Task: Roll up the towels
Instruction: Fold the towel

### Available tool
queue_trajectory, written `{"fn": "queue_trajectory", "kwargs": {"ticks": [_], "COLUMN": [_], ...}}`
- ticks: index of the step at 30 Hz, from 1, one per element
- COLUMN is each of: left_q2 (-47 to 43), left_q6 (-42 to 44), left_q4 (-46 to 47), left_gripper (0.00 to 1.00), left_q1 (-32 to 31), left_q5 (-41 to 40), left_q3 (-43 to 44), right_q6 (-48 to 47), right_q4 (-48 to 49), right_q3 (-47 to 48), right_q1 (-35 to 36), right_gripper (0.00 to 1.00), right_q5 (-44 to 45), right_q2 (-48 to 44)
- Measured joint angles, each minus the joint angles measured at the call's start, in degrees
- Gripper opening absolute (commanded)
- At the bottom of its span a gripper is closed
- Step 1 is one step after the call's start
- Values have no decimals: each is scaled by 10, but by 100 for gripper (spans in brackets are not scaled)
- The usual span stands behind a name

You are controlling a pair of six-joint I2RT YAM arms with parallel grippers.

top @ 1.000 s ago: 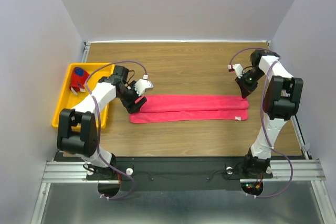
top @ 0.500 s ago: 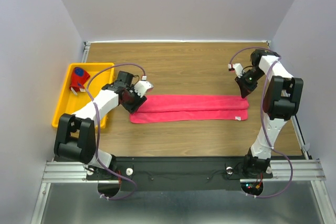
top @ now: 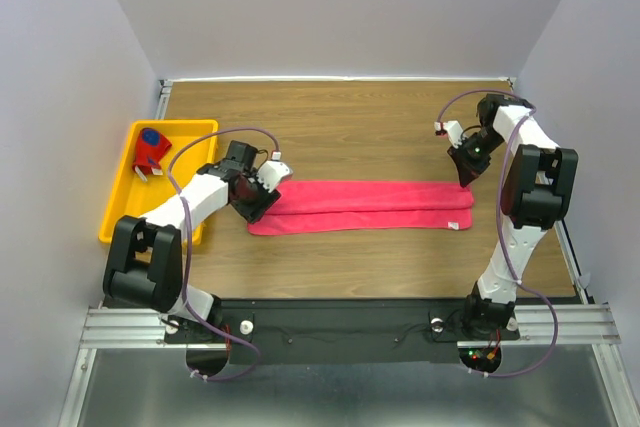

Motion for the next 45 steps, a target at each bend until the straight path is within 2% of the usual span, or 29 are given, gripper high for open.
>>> {"fn": "queue_trajectory", "kwargs": {"ticks": [6,11,12,16,17,18,25,35,39,45], "left_q2": [-1,-7,-8,-8,-8,-8,-7,96,146,169], "left_q6": [2,2,2,2,2,1,11,57,72,88], "left_q4": [-11,-11,-11,-8,-6,-6,-18,-25,-18,-11], "left_gripper": [59,50,46,18,6,1,0,0,0,0], "left_q1": [-7,-7,-7,-7,-7,-7,0,71,77,78], "left_q5": [2,1,-1,-8,-11,-14,-21,-20,-17,-2], "left_q3": [-6,-10,-12,-12,-12,-12,27,274,319,302], "right_q6": [0,0,0,0,0,0,2,41,52,51], "right_q4": [0,0,0,0,0,0,-10,-6,4,10], "right_q3": [0,0,0,0,0,0,35,239,252,214], "right_q1": [0,0,0,0,0,0,-9,-58,-61,-60], "right_gripper": [0,0,0,1,1,1,1,1,1,0], "right_q5": [0,0,0,0,0,0,-10,-73,-92,-106], "right_q2": [0,0,0,0,0,0,-6,-2,12,34]}}
